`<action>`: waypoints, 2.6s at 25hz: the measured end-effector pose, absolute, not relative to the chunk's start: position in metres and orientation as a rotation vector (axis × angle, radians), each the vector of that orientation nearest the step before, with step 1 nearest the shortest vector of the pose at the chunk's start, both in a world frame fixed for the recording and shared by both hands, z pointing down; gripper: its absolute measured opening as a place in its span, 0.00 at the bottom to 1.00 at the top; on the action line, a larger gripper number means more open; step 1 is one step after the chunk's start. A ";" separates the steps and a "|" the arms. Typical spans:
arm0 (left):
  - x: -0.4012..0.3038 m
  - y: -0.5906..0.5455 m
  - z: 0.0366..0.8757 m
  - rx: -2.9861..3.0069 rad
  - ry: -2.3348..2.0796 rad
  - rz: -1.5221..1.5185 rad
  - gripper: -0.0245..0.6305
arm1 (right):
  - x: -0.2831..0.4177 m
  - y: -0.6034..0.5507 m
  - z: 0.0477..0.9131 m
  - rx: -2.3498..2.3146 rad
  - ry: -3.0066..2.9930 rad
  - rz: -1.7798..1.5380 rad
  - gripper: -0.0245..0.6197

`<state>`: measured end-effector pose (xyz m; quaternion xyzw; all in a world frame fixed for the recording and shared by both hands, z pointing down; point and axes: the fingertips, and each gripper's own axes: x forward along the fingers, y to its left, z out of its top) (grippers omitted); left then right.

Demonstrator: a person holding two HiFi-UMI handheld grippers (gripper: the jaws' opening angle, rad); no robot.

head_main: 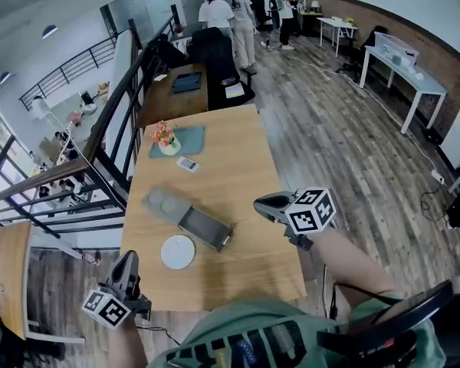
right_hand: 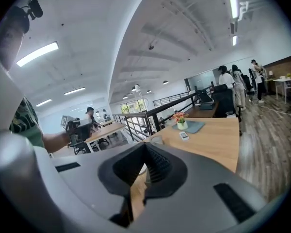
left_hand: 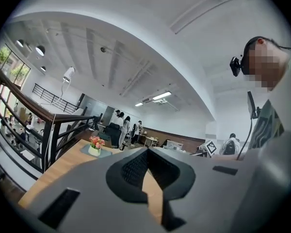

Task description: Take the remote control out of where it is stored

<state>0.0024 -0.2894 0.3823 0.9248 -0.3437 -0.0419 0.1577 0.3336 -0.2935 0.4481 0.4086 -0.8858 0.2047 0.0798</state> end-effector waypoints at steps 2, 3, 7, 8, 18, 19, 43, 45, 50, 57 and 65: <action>0.001 -0.278 0.378 2.645 -1.000 -0.120 0.02 | 0.331 -0.289 0.445 1.205 -2.674 0.617 0.05; -0.001 -0.274 0.376 2.646 -1.009 -0.121 0.02 | 0.328 -0.287 0.443 1.197 -2.683 0.617 0.05; -0.013 -0.267 0.366 2.650 -1.026 -0.140 0.02 | 0.318 -0.281 0.438 1.181 -2.704 0.608 0.05; -0.016 -0.267 0.364 2.654 -1.025 -0.150 0.02 | 0.315 -0.280 0.436 1.181 -2.706 0.604 0.05; -0.070 -0.275 0.348 2.718 -0.932 -0.198 0.02 | 0.272 -0.272 0.403 1.294 -2.695 0.586 0.05; -0.079 -0.277 0.346 2.727 -0.919 -0.189 0.02 | 0.264 -0.270 0.400 1.320 -2.698 0.596 0.05; -0.084 -0.240 0.366 2.766 -0.529 -0.185 0.02 | 0.216 -0.146 0.377 1.687 -2.624 0.494 0.05; -0.065 -0.231 0.370 2.764 -0.513 -0.180 0.02 | 0.229 -0.135 0.381 1.673 -2.611 0.497 0.05; -0.023 -0.212 0.369 2.775 -0.470 -0.172 0.02 | 0.264 -0.115 0.390 1.693 -2.592 0.522 0.05; -0.009 -0.203 0.369 2.774 -0.475 -0.150 0.02 | 0.276 -0.109 0.390 1.693 -2.614 0.514 0.05; -0.013 -0.206 0.373 2.769 -0.488 -0.135 0.02 | 0.275 -0.114 0.395 1.681 -2.623 0.522 0.05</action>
